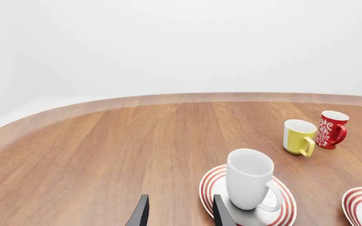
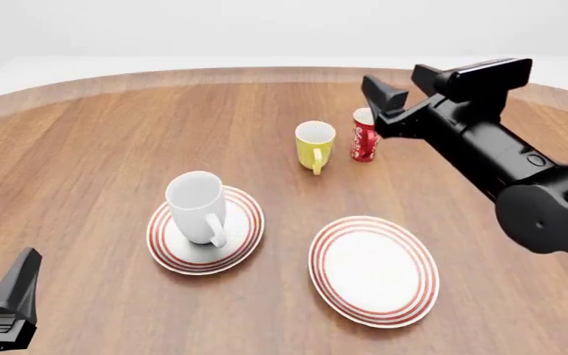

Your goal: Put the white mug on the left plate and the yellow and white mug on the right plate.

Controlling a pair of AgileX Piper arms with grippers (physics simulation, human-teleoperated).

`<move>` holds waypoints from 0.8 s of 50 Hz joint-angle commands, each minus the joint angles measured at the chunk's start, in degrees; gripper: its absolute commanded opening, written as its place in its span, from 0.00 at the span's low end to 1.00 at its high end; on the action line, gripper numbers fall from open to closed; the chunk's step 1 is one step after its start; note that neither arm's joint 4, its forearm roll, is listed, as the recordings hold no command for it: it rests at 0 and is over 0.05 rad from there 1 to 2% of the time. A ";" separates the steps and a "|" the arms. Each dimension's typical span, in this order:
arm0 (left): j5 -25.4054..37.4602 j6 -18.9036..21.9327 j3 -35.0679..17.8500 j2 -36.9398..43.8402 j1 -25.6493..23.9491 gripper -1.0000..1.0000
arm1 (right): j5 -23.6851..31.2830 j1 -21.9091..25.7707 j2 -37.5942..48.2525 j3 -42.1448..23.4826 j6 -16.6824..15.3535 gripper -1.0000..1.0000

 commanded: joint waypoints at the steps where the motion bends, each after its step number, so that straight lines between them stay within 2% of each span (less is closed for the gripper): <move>1: 0.00 0.00 0.00 0.00 0.00 1.00 | 0.69 -2.49 2.95 -2.08 0.18 1.00; 26: 0.00 0.00 0.00 0.00 0.00 1.00 | 2.14 -2.66 14.32 -8.72 -1.10 1.00; 40: 0.00 0.00 0.00 0.00 0.00 1.00 | 2.26 -2.15 19.69 -11.59 -0.76 1.00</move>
